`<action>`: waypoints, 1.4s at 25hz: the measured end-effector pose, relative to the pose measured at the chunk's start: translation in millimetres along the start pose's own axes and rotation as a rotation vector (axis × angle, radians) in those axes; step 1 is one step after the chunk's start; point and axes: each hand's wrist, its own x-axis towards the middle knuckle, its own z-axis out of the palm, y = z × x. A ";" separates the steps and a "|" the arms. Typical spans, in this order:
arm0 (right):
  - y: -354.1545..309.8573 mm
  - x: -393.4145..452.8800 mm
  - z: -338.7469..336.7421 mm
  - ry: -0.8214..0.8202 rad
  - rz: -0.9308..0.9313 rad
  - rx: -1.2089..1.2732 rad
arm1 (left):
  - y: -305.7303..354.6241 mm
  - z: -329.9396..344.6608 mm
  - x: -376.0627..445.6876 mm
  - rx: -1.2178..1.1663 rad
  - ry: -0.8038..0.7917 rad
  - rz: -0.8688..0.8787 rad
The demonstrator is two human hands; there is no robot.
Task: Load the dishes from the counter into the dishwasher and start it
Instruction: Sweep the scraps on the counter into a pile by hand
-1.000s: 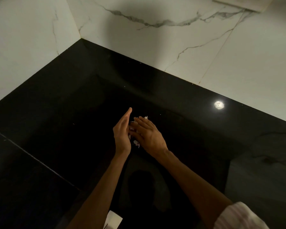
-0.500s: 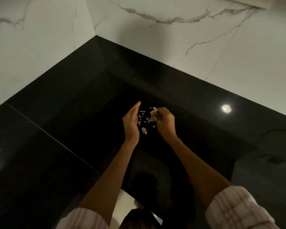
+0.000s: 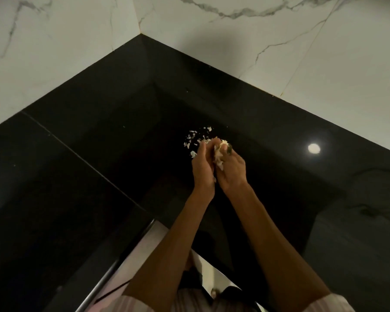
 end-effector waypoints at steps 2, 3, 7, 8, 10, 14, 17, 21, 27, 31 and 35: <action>6.0 -18.3 -6.0 0.003 -0.024 -0.066 | -4.3 5.2 -19.0 -0.031 0.022 -0.036; 9.7 -28.1 -9.8 0.005 -0.046 -0.121 | -7.7 5.9 -28.9 -0.046 0.029 -0.036; 23.0 -71.9 -31.6 -0.052 -0.140 -0.343 | -26.6 4.5 -73.7 -0.099 0.077 0.008; 26.3 -81.2 -37.5 -0.072 -0.147 -0.361 | -31.6 3.0 -84.4 -0.113 0.089 0.016; 34.3 -99.9 -51.5 -0.104 -0.162 -0.405 | -41.0 0.4 -109.4 -0.146 0.113 0.034; 55.9 -127.2 -78.1 -0.167 -0.199 -0.472 | -61.0 -6.9 -150.9 -0.256 0.170 0.074; 75.0 -141.1 -92.9 -0.213 -0.192 -0.481 | -73.1 -14.7 -177.0 -0.329 0.204 0.085; 94.4 -172.8 -103.8 -0.284 -0.128 -0.526 | -85.6 -30.1 -213.4 -0.400 0.235 0.142; 120.1 -221.1 -102.0 -0.293 -0.076 -0.652 | -97.4 -64.0 -256.1 -0.455 0.413 0.159; 157.5 -256.3 -102.1 -0.311 -0.007 -0.683 | -108.8 -105.0 -288.0 -0.498 0.479 0.164; 210.0 -279.9 -110.2 -0.329 0.051 -0.724 | -124.3 -146.6 -325.1 -0.492 0.557 0.127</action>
